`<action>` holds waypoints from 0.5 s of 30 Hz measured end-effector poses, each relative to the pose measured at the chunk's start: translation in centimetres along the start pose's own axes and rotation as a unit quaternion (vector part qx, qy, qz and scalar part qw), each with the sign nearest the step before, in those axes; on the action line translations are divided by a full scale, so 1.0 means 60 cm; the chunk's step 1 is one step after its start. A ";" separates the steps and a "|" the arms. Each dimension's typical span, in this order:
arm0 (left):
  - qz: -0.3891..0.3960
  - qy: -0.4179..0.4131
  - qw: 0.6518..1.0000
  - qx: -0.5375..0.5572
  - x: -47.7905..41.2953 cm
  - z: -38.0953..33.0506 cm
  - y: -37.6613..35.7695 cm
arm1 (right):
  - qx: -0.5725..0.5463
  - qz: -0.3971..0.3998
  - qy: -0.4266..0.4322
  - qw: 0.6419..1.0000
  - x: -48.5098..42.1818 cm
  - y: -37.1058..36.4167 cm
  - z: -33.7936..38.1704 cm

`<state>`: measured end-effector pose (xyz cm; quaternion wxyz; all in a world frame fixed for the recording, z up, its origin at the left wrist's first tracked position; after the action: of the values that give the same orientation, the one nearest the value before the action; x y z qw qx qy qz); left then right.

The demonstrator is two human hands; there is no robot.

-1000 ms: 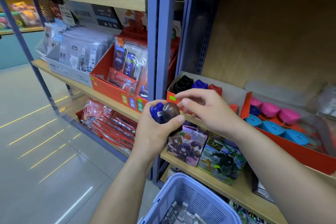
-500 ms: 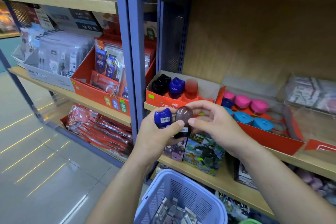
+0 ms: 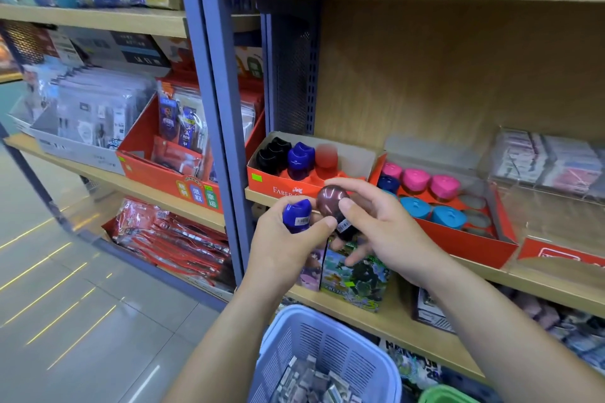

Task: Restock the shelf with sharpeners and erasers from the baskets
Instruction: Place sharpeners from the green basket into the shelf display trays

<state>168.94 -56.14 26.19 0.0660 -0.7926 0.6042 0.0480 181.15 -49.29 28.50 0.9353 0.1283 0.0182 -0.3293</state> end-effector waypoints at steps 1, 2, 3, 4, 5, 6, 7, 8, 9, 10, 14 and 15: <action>-0.006 -0.002 1.000 0.002 0.001 -0.003 0.001 | 0.011 0.002 0.011 1.000 0.000 0.001 0.005; -0.010 -0.003 1.000 0.006 0.001 -0.005 0.002 | 0.035 0.001 0.025 0.999 0.001 0.003 0.013; -0.013 -0.004 1.000 0.010 0.001 -0.007 0.003 | 0.063 -0.002 0.041 0.997 0.002 0.006 0.021; -0.015 -0.003 1.000 0.014 0.001 -0.008 0.004 | 0.083 -0.006 0.053 0.995 0.003 0.009 0.027; -0.016 -0.001 1.000 0.021 0.001 -0.008 0.004 | 0.088 -0.009 0.060 0.994 0.004 0.013 0.030; -0.016 0.002 0.999 0.029 0.002 -0.008 0.004 | 0.084 -0.009 0.061 0.995 0.005 0.015 0.029; -0.014 0.004 0.999 0.035 0.003 -0.008 0.004 | 0.081 -0.004 0.061 0.995 0.006 0.015 0.029; -0.012 0.005 0.999 0.035 0.003 -0.008 0.004 | 0.081 0.002 0.059 0.995 0.007 0.014 0.029; -0.009 0.005 0.999 0.031 0.003 -0.009 0.004 | 0.084 0.007 0.057 0.995 0.008 0.013 0.029; -0.005 0.004 1.000 0.028 0.004 -0.010 0.003 | 0.084 0.010 0.056 0.995 0.009 0.013 0.030; -0.001 -0.001 1.000 0.023 0.007 -0.014 0.004 | 0.058 -0.005 0.052 0.997 0.015 0.018 0.031; -0.003 -0.003 1.000 0.023 0.007 -0.015 0.006 | 0.045 -0.014 0.045 0.998 0.015 0.020 0.027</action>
<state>168.73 -56.79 27.00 0.0865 -0.7926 0.6025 0.0362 182.49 -49.34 30.21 0.9222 0.1848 0.0475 -0.3363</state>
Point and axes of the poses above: each hand's wrist, its own x-axis away from the middle knuckle, its own y-axis out of the back of the hand, z = x × y, the point moved 10 cm from there along -x, towards the middle knuckle, and after that the axes turned 10 degrees about z, right-handed, at the moved point
